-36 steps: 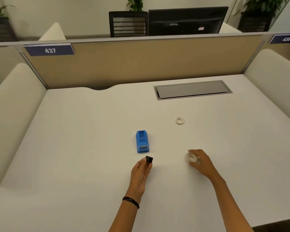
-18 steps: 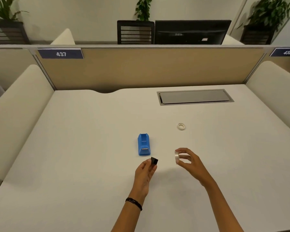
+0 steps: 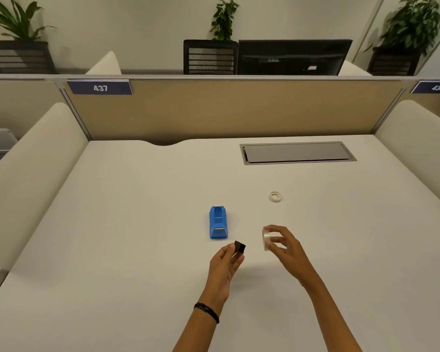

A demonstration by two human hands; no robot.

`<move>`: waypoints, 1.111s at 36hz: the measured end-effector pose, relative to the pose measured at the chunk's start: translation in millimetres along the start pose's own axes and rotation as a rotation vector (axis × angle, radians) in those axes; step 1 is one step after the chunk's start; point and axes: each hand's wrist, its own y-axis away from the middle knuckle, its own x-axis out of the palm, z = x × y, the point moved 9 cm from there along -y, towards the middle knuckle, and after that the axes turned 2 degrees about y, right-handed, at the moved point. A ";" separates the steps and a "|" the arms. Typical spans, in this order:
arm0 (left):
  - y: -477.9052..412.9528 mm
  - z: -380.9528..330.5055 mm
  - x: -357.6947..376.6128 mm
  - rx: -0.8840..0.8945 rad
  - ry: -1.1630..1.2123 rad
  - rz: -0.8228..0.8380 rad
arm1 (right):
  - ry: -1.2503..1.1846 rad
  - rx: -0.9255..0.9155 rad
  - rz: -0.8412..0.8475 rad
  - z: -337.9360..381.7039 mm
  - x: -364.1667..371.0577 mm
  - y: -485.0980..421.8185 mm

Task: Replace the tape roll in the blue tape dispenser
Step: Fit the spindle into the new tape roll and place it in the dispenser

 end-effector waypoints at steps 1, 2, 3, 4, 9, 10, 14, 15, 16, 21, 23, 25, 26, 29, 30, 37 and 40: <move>0.4 0.1 0.7 0.003 -0.002 0.002 | -0.005 -0.002 0.002 0.4 -0.1 0.5; 0.9 0.2 1.3 0.007 -0.003 0.004 | -0.005 -0.001 0.006 0.4 -0.2 0.8; 1.2 0.5 2.0 0.009 -0.005 0.005 | -0.002 0.003 0.010 0.1 -0.2 1.2; 1.7 0.9 2.5 0.011 -0.007 0.005 | 0.003 0.005 0.016 -0.1 -0.1 1.5; 4.4 3.3 5.6 0.014 -0.014 0.007 | 0.003 -0.033 0.010 5.6 -1.1 5.4; 5.5 3.6 6.3 0.015 -0.012 0.008 | 0.004 -0.042 0.001 7.3 -1.9 6.2; 9.7 5.7 9.2 0.012 -0.002 0.009 | 0.009 -0.090 -0.016 15.4 -4.9 9.8; 10.6 6.0 10.1 0.010 0.005 0.012 | 0.009 -0.101 -0.020 17.3 -5.8 10.7; 11.7 6.1 10.9 0.010 0.009 0.014 | 0.009 -0.109 -0.023 19.2 -6.6 11.5; 17.4 5.1 14.2 0.025 -0.003 0.023 | 0.003 -0.140 -0.017 28.4 -6.5 13.9; 19.8 4.0 14.4 0.034 -0.005 0.025 | -0.002 -0.158 -0.010 33.2 -5.8 14.3; 21.7 2.4 15.1 0.044 -0.006 0.031 | -0.003 -0.178 -0.003 37.9 -5.1 14.5; 22.5 1.6 15.5 0.049 -0.009 0.033 | -0.004 -0.184 0.000 39.8 -4.8 14.7; 24.5 -1.3 16.5 0.065 -0.018 0.038 | -0.009 -0.193 0.007 43.2 -3.9 14.7; 25.4 -1.9 16.6 0.070 -0.021 0.038 | -0.005 -0.194 0.011 43.6 -3.3 14.6; 30.4 -3.8 17.8 0.104 -0.055 0.040 | -0.007 -0.203 0.041 45.9 3.2 16.0; 32.9 -5.7 19.4 0.132 -0.083 0.038 | -0.004 -0.206 0.054 44.4 6.9 16.8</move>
